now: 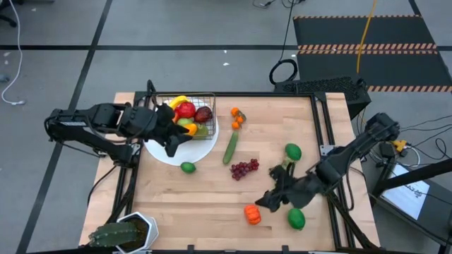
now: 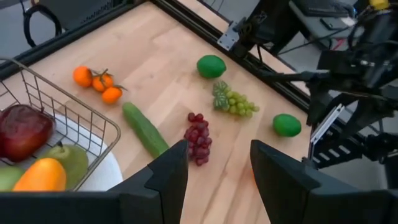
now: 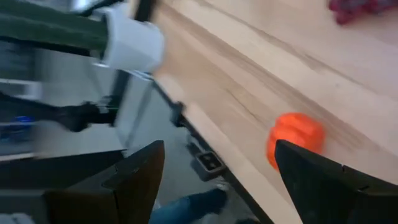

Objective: Build produce basket
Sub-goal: Put the pumpkin into the wired basket

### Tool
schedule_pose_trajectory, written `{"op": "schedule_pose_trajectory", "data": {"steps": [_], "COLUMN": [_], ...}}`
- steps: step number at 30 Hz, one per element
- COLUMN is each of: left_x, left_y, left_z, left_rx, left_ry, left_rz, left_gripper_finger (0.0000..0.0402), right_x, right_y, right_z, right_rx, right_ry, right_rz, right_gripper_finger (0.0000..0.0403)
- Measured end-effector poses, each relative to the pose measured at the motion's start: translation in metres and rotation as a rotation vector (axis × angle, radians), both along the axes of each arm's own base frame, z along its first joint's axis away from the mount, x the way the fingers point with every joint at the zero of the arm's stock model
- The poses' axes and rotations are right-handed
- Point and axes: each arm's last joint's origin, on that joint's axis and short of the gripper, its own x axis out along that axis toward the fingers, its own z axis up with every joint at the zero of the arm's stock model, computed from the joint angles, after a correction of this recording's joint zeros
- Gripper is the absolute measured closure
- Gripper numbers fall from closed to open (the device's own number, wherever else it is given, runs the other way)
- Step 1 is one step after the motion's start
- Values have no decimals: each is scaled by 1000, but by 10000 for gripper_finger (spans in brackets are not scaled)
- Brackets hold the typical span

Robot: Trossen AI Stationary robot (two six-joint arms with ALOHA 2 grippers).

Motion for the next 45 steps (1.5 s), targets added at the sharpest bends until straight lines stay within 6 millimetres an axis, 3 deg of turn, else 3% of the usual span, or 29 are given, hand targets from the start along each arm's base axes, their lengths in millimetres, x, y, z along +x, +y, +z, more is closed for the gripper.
{"op": "schedule_pose_trajectory", "data": {"steps": [5, 9, 14, 20, 31, 34, 40, 45], "left_x": [-2, -4, -7, -10, -13, -13, -13, -13], "left_y": [-4, -8, -12, -17, -27, -27, -27, -27], "left_z": [-2, -4, -7, -6, -8, -8, -8, -8], "left_rx": [11, 14, 14, 9, 15, 8, -5, -7], "left_ry": [30, 57, 86, 87, 105, 107, 106, 106], "left_rz": [-25, -45, -63, -90, -140, -137, -126, -125], "left_gripper_finger": [229, 229, 229, 229, 229, 229, 229, 229], "right_x": [22, 42, 66, 79, 83, 91, 92, 92], "right_y": [19, 36, 56, 66, 55, 54, 41, 34], "right_z": [10, 5, -16, -48, -58, -57, -60, -71], "right_rx": [40, 81, 114, 111, 36, 24, -3, -14], "right_ry": [221, 350, 451, 538, 593, 522, 587, 620], "right_rz": [-51, -85, -69, -150, -146, -52, -60, -76], "right_gripper_finger": [105, 105, 105, 105, 103, 85, 24, 14]}}
